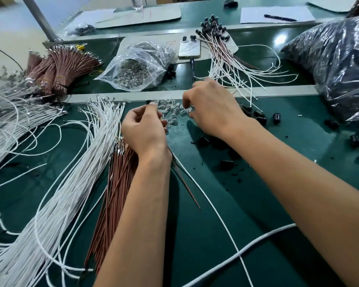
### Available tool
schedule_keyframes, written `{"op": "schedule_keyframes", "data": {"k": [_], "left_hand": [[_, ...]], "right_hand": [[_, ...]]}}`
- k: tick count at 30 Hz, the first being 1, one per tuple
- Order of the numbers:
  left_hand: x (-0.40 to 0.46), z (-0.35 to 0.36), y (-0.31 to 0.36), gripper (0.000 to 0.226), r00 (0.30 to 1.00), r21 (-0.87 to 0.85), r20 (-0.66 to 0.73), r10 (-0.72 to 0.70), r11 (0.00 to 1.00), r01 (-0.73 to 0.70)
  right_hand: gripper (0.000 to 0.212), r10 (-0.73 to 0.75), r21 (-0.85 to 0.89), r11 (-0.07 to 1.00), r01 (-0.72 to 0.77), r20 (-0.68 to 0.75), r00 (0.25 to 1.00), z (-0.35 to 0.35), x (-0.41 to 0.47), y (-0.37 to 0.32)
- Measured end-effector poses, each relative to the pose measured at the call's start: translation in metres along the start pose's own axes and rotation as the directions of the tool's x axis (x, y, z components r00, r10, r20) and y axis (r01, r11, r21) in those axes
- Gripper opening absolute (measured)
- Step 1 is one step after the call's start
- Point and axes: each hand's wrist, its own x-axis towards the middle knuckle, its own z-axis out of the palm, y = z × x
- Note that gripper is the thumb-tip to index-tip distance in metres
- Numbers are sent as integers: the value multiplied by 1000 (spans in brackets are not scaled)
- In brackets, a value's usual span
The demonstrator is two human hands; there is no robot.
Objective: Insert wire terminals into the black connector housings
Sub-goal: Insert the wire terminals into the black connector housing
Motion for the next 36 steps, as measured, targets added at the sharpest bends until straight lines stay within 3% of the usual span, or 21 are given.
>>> {"op": "schedule_keyframes", "data": {"k": [4,7,10,12,14,17,22,28,36], "left_hand": [[-1,5,-5,10,995,46,94,-32,999,27],[-2,7,-8,14,989,94,142,-48,995,35],[-5,9,-11,16,986,117,165,-35,993,15],[-7,10,-12,13,977,119,212,-32,993,7],[-9,11,-12,7,950,131,307,-53,991,13],[-17,14,-16,7,888,170,451,-87,985,10],[-35,28,-30,13,787,183,616,-46,979,-87],[-45,40,-40,15,679,170,725,112,927,-335],[-40,33,-48,25,567,30,805,175,942,-333]], "right_hand": [[23,-15,-82,996,26,134,991,8,24,-1],[23,-48,-72,996,60,151,987,11,28,-2],[30,-53,-11,998,55,84,995,11,22,3],[30,23,167,986,-17,-34,999,4,12,12],[26,158,418,903,-97,-114,981,-8,-4,23],[17,355,736,656,-167,-105,929,-17,-37,44],[18,498,909,372,-189,-23,867,-14,-83,57],[9,551,948,295,-117,-69,831,-13,-102,65],[5,450,960,275,-57,-76,890,-9,-114,74]]}}
